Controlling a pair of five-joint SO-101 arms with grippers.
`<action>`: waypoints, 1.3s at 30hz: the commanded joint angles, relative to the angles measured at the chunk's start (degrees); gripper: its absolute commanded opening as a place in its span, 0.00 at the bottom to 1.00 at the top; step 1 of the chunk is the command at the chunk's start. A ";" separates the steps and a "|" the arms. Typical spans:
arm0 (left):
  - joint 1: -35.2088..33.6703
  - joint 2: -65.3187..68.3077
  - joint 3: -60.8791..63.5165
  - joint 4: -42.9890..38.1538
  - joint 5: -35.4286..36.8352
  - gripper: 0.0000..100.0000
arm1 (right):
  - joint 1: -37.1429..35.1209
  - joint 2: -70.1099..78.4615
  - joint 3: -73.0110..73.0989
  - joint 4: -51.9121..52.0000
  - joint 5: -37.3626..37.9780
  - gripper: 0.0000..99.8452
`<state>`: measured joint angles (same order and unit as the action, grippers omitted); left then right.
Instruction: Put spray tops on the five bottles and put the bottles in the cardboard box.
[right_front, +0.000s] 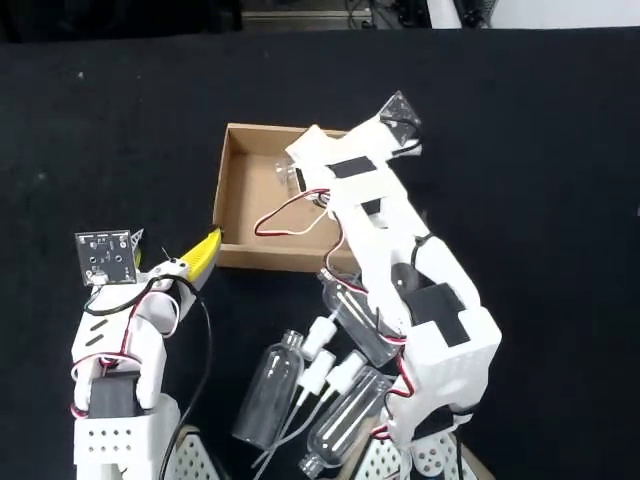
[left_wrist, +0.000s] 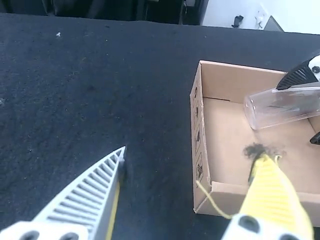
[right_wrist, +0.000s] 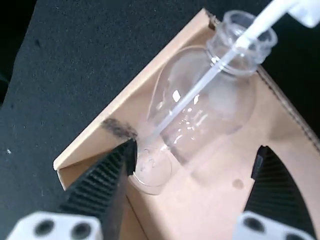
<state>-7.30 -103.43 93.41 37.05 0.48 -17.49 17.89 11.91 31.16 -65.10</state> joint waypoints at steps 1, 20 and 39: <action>-0.75 -0.88 -0.40 0.26 -0.44 0.36 | 1.67 -0.13 -1.01 -0.18 0.18 0.33; -0.75 -0.97 -0.40 0.18 -0.44 0.36 | 1.58 -5.67 0.04 14.77 8.09 0.18; -0.75 -0.97 -0.40 0.09 -0.53 0.36 | -0.18 -9.36 -0.13 10.73 16.00 0.39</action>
<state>-7.30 -103.43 93.41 37.05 0.48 -17.41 11.47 12.62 43.65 -49.71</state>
